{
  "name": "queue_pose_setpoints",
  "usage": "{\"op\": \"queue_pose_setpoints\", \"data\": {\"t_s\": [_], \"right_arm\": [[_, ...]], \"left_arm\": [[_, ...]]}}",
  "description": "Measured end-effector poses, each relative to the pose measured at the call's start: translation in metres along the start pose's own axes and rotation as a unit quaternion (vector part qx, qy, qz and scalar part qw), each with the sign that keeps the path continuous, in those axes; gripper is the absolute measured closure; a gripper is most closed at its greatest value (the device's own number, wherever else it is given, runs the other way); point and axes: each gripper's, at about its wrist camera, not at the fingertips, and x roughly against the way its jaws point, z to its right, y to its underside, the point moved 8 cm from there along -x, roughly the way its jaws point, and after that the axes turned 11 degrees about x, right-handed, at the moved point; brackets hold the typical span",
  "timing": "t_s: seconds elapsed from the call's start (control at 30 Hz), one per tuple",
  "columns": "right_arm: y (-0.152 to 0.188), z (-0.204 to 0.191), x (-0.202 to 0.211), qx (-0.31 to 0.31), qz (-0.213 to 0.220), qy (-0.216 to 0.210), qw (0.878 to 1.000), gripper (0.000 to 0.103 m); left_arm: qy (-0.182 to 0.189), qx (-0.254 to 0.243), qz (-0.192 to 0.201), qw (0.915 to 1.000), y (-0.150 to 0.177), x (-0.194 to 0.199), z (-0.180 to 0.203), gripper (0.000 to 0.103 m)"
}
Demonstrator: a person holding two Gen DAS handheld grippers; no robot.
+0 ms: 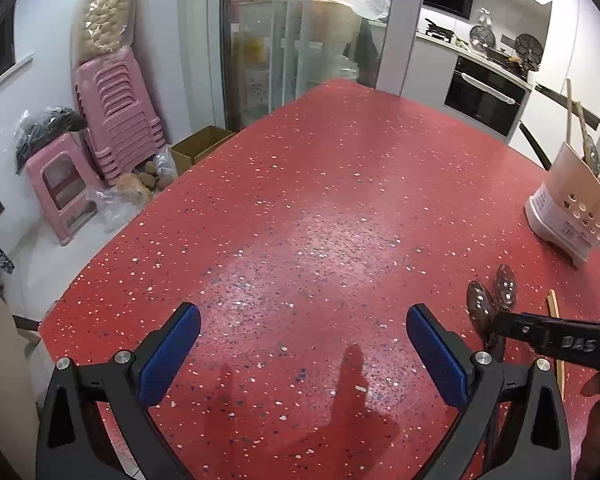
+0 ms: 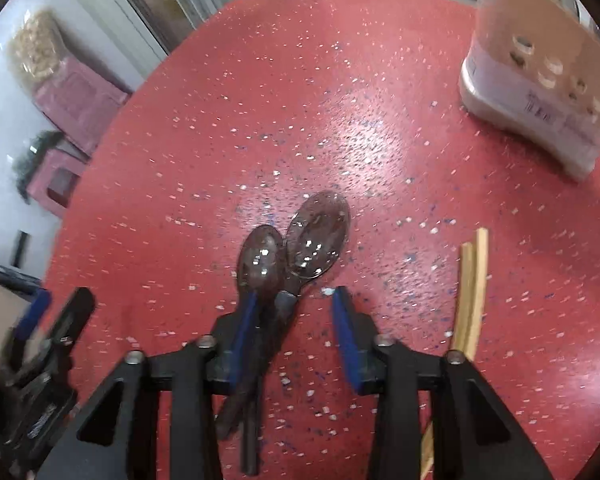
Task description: Organize utensils
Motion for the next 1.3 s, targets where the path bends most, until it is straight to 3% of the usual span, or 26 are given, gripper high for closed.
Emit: {"op": "queue_pose_setpoints", "data": {"t_s": [0.1,0.2,0.53,0.9,1.07,1.13,1.17,1.27,1.3], "right_arm": [[0.002,0.003,-0.004,0.005,0.003,0.018,1.000,0.091],[0.001,0.008,-0.005,-0.020,0.014,-0.025,0.999,0.100],[0.016,0.032,0.026,-0.039,0.067,-0.089,0.993,0.100],[0.043,0.079,0.074,-0.047,0.112,-0.112,0.986,0.100],[0.052,0.103,0.086,-0.056,0.125,-0.132,0.982,0.100],[0.054,0.107,0.090,-0.058,0.128,-0.139,0.980,0.100],[0.056,0.110,0.091,-0.059,0.131,-0.142,0.979,0.100],[0.060,0.119,0.098,-0.063,0.138,-0.148,0.977,0.100],[0.062,0.124,0.101,-0.064,0.140,-0.150,0.977,0.100]], "left_arm": [[0.013,-0.010,-0.006,0.9998,0.004,-0.001,0.010,0.000],[0.016,-0.021,-0.011,0.9996,0.007,-0.003,0.022,0.000],[0.051,-0.067,-0.055,0.9950,0.031,-0.001,0.073,0.000],[0.023,-0.135,-0.128,0.9823,0.072,-0.018,0.125,0.000],[0.012,-0.128,-0.153,0.9799,0.074,-0.019,0.128,0.000],[0.014,-0.129,-0.160,0.9786,0.073,-0.019,0.130,0.006],[0.018,-0.135,-0.161,0.9775,0.073,-0.017,0.134,0.018],[0.031,-0.152,-0.166,0.9738,0.072,-0.014,0.145,0.066],[0.031,-0.156,-0.165,0.9735,0.072,-0.014,0.147,0.066]]}}
